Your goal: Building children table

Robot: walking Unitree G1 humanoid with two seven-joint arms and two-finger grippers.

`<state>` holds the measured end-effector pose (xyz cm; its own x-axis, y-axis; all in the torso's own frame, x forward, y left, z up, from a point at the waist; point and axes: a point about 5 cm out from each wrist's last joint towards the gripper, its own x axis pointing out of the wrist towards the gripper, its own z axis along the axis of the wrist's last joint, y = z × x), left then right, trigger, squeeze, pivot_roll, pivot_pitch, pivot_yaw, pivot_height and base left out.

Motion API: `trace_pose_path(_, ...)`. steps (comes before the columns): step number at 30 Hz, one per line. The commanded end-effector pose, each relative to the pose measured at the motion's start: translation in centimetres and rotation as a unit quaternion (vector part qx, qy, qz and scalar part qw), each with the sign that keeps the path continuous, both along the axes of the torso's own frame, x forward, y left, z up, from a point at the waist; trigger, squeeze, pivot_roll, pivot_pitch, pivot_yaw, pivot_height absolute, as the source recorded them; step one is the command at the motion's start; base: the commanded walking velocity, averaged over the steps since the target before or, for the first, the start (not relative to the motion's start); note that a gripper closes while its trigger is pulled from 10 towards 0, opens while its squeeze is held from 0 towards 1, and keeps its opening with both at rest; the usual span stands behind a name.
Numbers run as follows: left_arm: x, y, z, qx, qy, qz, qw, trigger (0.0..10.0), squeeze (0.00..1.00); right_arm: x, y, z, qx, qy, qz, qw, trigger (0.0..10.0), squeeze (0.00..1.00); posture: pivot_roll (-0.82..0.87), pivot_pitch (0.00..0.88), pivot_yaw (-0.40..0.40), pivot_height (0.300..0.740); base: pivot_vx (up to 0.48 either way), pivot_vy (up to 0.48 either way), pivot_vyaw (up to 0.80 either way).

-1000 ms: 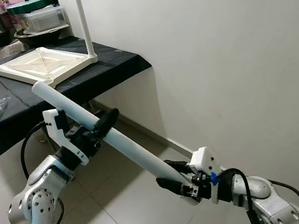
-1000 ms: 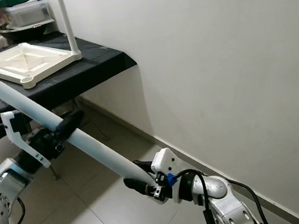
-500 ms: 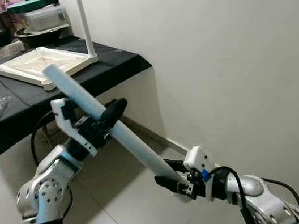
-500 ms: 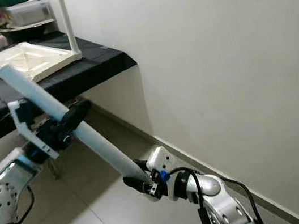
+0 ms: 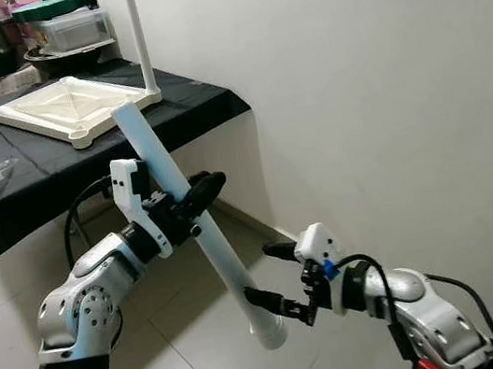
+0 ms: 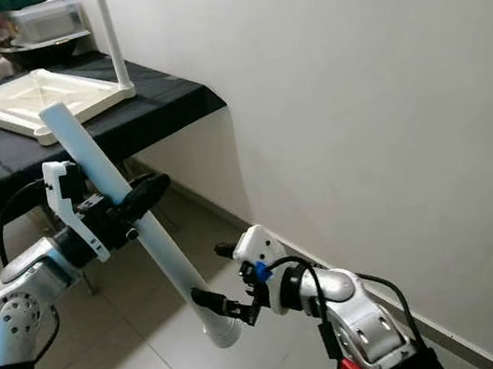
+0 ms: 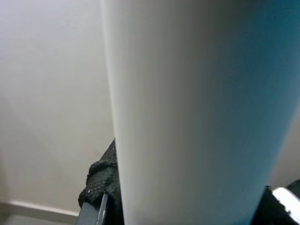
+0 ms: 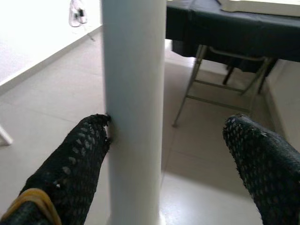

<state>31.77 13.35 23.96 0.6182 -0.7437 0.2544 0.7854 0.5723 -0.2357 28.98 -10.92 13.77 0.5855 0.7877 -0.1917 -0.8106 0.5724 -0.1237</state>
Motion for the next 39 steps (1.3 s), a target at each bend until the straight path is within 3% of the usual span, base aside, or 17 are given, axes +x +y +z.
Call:
trace_pose_path(1,0.1,-0.7,0.4,0.003,-0.011,-0.014,1.000,10.0,0.00,0.3,0.2,-0.7,-0.014,0.012,-0.013,1.000,10.0,0.00,0.02,0.000,-0.065,0.740,0.000,0.000,0.00)
trace_pose_path(5,0.3,-1.9,1.2,0.000,-0.022,-0.039,0.999,10.0,0.00,0.8,1.5,-1.8,-0.020,0.022,-0.034,0.999,10.0,0.00,0.03,0.000,-0.055,0.740,0.000,0.000,0.00)
trace_pose_path(15,0.7,-2.8,1.8,-0.002,-0.029,-0.059,0.998,10.0,0.00,1.3,2.4,-2.5,-0.013,0.036,-0.059,0.998,10.0,0.00,0.03,0.000,-0.040,0.740,0.000,0.000,0.00)
trace_pose_path(16,0.7,-2.9,1.8,0.001,-0.030,-0.060,0.998,10.0,0.00,1.4,2.5,-2.4,-0.004,0.033,-0.060,0.998,0.0,0.00,0.03,0.000,-0.037,0.740,0.000,0.000,0.00)
trace_pose_path(30,1.0,-2.8,1.2,0.015,-0.024,-0.066,0.997,10.0,0.00,0.5,3.0,-1.9,0.017,0.013,-0.028,0.999,0.0,0.00,0.03,0.000,-0.028,0.740,0.000,0.000,0.00)
trace_pose_path(35,1.5,-2.5,1.3,0.008,-0.031,-0.043,0.999,10.0,0.00,0.4,3.1,-1.8,0.026,0.007,-0.033,0.999,0.0,0.00,0.02,0.000,-0.026,0.740,0.000,0.000,0.00)
trace_pose_path(36,1.7,-2.2,1.5,0.006,-0.050,-0.027,0.998,10.0,0.59,0.5,3.0,-1.7,0.031,0.005,-0.037,0.999,0.0,0.00,0.02,0.000,-0.023,0.740,0.000,0.000,0.00)
trace_pose_path(37,1.7,-1.9,1.7,0.001,-0.062,-0.016,0.998,10.0,1.00,0.6,2.8,-1.6,0.035,0.001,-0.046,0.998,0.0,0.00,0.02,0.000,-0.024,0.740,0.000,0.000,0.00)
trace_pose_path(39,1.7,-1.5,1.8,0.000,-0.073,-0.009,0.997,10.0,1.00,0.7,2.5,-1.5,0.039,-0.002,-0.057,0.998,0.0,0.00,0.02,0.000,-0.025,0.740,0.000,0.000,0.00)
